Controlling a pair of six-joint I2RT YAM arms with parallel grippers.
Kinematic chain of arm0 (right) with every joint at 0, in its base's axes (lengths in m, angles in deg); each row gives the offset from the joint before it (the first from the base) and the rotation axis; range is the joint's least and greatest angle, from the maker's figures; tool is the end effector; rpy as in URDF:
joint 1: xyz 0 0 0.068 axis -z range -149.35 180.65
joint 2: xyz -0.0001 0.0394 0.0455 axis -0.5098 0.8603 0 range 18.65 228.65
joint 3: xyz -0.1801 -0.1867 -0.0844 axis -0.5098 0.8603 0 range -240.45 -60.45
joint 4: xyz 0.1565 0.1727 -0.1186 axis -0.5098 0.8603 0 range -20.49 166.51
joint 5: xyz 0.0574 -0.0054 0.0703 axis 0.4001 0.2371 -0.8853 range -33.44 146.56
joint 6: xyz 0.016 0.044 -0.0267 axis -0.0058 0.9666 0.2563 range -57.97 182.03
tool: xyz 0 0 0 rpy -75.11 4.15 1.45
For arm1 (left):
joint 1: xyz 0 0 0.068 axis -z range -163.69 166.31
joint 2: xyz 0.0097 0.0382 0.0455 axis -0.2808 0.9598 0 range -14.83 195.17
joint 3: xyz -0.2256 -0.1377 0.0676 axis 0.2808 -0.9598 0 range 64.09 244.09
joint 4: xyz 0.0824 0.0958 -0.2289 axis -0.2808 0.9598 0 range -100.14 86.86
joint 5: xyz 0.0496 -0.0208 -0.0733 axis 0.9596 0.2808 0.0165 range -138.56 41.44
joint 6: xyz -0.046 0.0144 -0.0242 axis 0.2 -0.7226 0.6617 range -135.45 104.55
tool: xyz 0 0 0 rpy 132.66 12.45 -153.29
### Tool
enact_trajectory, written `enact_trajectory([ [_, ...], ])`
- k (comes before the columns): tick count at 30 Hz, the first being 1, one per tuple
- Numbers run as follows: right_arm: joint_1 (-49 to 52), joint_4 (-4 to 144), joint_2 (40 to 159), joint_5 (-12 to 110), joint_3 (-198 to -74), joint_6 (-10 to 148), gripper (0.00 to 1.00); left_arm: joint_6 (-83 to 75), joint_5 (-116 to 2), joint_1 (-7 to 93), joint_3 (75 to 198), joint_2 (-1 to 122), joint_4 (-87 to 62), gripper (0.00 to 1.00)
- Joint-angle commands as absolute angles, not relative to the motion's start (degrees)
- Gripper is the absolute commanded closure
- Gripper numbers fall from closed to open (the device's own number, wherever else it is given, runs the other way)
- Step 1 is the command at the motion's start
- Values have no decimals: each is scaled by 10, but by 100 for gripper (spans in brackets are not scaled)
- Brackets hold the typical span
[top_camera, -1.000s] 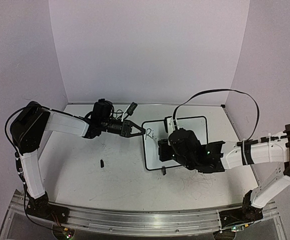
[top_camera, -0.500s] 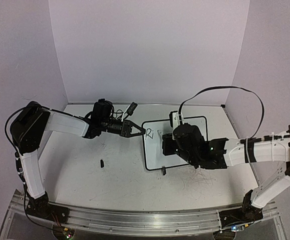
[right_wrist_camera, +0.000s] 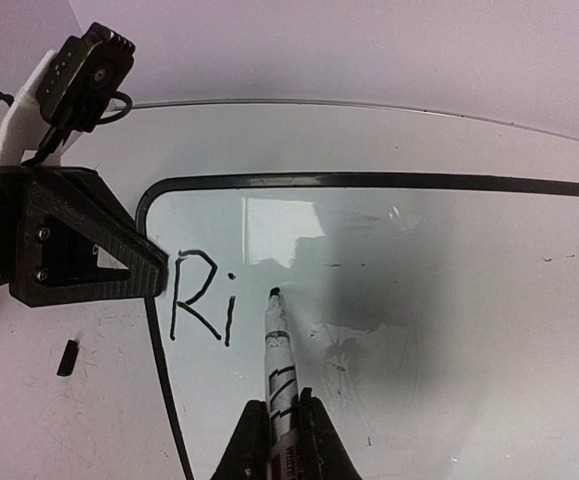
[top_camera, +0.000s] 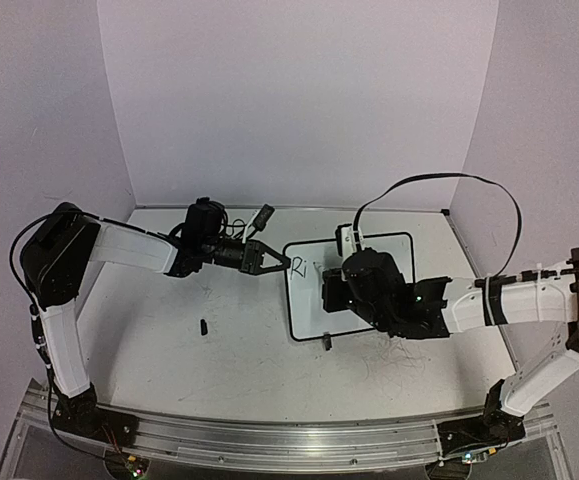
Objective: Write a sentence on the whiteboard
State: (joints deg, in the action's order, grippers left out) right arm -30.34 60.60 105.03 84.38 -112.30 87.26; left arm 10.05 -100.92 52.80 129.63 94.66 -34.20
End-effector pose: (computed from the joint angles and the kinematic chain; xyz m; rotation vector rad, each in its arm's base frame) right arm 0.1767 0.2844 0.2420 -0.3130 1.9714 0.4920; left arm 0.3179 -0.2702 0.2030 0.8756 1.9189 -1.5609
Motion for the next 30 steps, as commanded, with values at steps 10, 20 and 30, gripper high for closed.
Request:
enact_trajectory([
  [10, -300, 595, 1073, 842, -1157, 854, 100, 114, -1024, 532, 1297, 941, -355, 100],
  [20, -301, 599, 1072, 826, -1143, 867, 100, 114, -1024, 532, 1297, 941, -355, 100],
  [30, -304, 610, 1062, 830, -1126, 878, 100, 114, -1024, 532, 1297, 941, -355, 100],
])
